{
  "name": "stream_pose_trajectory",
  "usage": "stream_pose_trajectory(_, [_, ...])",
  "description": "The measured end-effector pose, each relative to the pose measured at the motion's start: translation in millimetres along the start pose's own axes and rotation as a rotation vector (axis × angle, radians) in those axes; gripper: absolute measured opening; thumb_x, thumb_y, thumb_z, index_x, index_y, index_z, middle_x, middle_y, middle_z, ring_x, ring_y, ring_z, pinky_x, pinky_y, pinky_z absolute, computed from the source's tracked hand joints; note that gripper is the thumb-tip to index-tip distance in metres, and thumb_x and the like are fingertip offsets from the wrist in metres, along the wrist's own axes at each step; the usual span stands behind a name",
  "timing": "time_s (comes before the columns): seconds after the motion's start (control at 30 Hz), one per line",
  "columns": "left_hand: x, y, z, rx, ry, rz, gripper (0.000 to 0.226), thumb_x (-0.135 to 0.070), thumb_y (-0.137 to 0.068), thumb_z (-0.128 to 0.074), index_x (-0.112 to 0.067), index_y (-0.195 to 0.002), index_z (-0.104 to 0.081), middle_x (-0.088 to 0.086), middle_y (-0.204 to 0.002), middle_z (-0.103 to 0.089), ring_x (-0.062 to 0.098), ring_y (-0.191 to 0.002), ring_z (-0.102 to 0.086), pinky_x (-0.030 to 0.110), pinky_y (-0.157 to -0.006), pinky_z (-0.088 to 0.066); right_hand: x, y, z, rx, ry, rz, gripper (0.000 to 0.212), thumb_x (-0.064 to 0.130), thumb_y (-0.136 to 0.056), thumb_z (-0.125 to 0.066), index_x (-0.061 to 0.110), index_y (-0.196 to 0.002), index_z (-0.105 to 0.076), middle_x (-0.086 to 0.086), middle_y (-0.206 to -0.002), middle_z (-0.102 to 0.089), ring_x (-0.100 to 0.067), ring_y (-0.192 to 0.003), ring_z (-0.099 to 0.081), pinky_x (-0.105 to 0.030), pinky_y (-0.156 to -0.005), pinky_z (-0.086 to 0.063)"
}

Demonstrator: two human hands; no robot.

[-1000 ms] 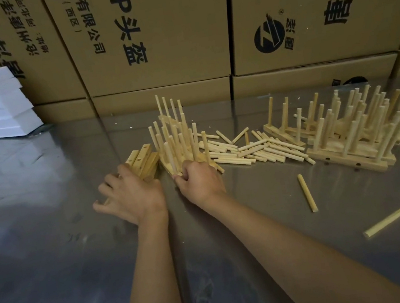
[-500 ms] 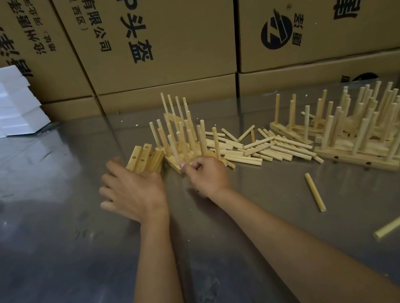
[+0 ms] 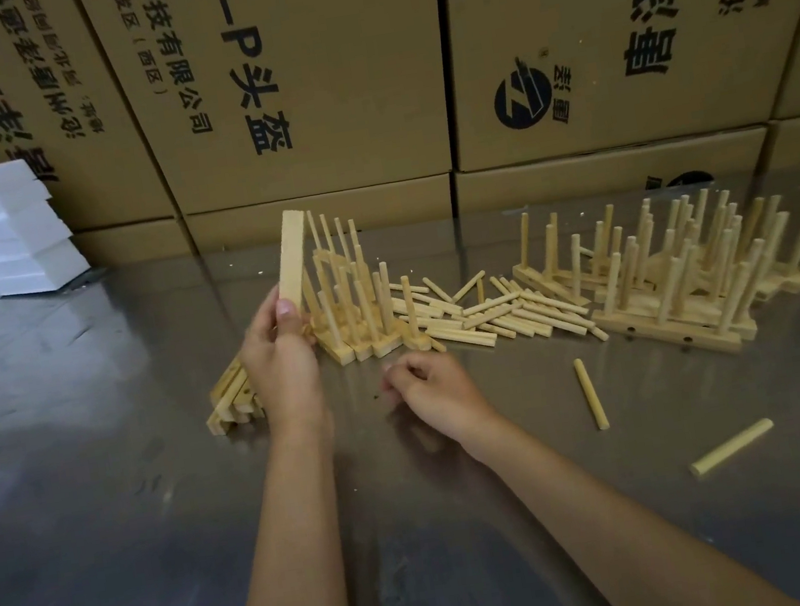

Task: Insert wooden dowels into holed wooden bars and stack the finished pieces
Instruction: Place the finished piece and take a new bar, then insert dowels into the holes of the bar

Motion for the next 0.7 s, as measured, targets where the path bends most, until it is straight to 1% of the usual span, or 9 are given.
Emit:
stream_pose_trajectory(0.07, [2.6,7.8,-14.8,0.149,0.204,0.121,0.029,-0.017,-0.105,-0.047,-0.012,-0.131,-0.060,-0.004,-0.097,-0.068,0.004,-0.078,-0.063,0.020,-0.069,-0.050,1.8,10.3,9.4,0.040,-0.029,-0.022,0.023,0.015,-0.099,-0.054,0.013,-0.083,-0.070,0.003,-0.078,-0.068,-0.015,-0.085,-0.064,-0.032,-0.090,-0.049])
stream_pose_trajectory(0.17, [4.3,23.7,-37.3,0.449,0.488,0.322,0.028,-0.018,-0.107,-0.035,-0.008,-0.122,-0.056,0.002,-0.082,-0.064,0.015,-0.071,-0.058,0.024,-0.061,-0.046,5.1,29.5,36.5,0.001,-0.121,-0.007,0.019,0.014,-0.099,-0.055,0.012,-0.086,-0.068,-0.004,-0.074,-0.068,-0.010,-0.072,-0.062,-0.027,-0.080,-0.050])
stream_pose_trajectory(0.23, [7.3,39.1,-51.4,0.605,0.502,0.430,0.034,-0.020,-0.106,-0.031,-0.008,-0.121,-0.060,0.000,-0.073,-0.057,0.013,-0.061,-0.051,0.025,-0.057,-0.041,6.2,41.2,63.8,-0.095,-0.133,0.026,0.017,0.013,-0.098,-0.056,0.012,-0.088,-0.069,-0.002,-0.071,-0.069,-0.007,-0.068,-0.061,-0.022,-0.072,-0.048])
stream_pose_trajectory(0.3, [11.6,57.3,-64.5,0.718,0.473,0.512,0.037,-0.025,-0.106,-0.031,-0.008,-0.120,-0.060,-0.002,-0.063,-0.045,0.011,-0.050,-0.040,0.023,-0.048,-0.037,6.1,49.6,93.7,-0.195,-0.136,0.052,0.019,0.011,-0.097,-0.056,0.014,-0.084,-0.069,0.000,-0.069,-0.069,-0.011,-0.069,-0.060,-0.025,-0.070,-0.046])
stream_pose_trajectory(0.4, [18.4,81.1,-78.5,0.864,0.374,0.571,0.046,-0.050,-0.105,-0.036,-0.012,-0.114,-0.060,-0.004,-0.059,-0.034,0.009,-0.043,-0.031,0.022,-0.040,-0.031,1.7,57.6,139.7,-0.332,-0.004,0.093,0.023,0.010,-0.096,-0.057,0.021,-0.079,-0.068,0.003,-0.072,-0.068,-0.013,-0.071,-0.059,-0.026,-0.069,-0.045])
stream_pose_trajectory(0.5, [25.0,92.0,-84.3,0.946,0.318,0.605,0.043,-0.047,-0.105,-0.038,-0.012,-0.102,-0.062,-0.002,-0.062,-0.040,0.009,-0.045,-0.035,0.022,-0.040,-0.033,-14.4,66.2,188.9,-0.506,0.346,0.051,0.017,0.017,-0.092,-0.060,0.026,-0.079,-0.063,0.011,-0.080,-0.066,-0.012,-0.079,-0.061,-0.028,-0.070,-0.044])
stream_pose_trajectory(0.57, [29.3,94.1,-86.7,0.974,0.298,0.610,0.041,-0.037,-0.106,-0.034,-0.009,-0.098,-0.063,0.000,-0.067,-0.046,0.010,-0.048,-0.039,0.023,-0.041,-0.035,-29.2,70.5,213.9,-0.535,0.512,-0.065,0.012,0.023,-0.090,-0.059,0.025,-0.078,-0.060,0.010,-0.079,-0.066,-0.017,-0.082,-0.062,-0.031,-0.070,-0.044])
stream_pose_trajectory(0.67, [37.9,94.2,-88.3,0.948,0.236,0.614,0.044,-0.027,-0.103,-0.031,-0.001,-0.110,-0.066,0.002,-0.068,-0.048,0.012,-0.048,-0.039,0.023,-0.040,-0.035,-48.9,66.3,216.5,-0.328,0.586,-0.246,0.023,0.037,-0.088,-0.063,0.021,-0.072,-0.060,0.005,-0.082,-0.067,-0.020,-0.086,-0.061,-0.035,-0.078,-0.048])
stream_pose_trajectory(0.7, [40.9,94.7,-88.4,0.934,0.209,0.619,0.046,-0.026,-0.102,-0.030,0.000,-0.114,-0.066,0.002,-0.067,-0.047,0.012,-0.048,-0.038,0.024,-0.039,-0.034,-51.0,64.1,210.7,-0.269,0.584,-0.267,0.030,0.044,-0.085,-0.067,0.020,-0.069,-0.060,0.005,-0.077,-0.065,-0.018,-0.083,-0.061,-0.035,-0.076,-0.047])
Point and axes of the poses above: each hand's wrist, its own y-axis away from the middle knuckle, its own z-axis out of the back of the hand, x = y × z, the point moved 4 cm from there along -y, towards the middle knuckle
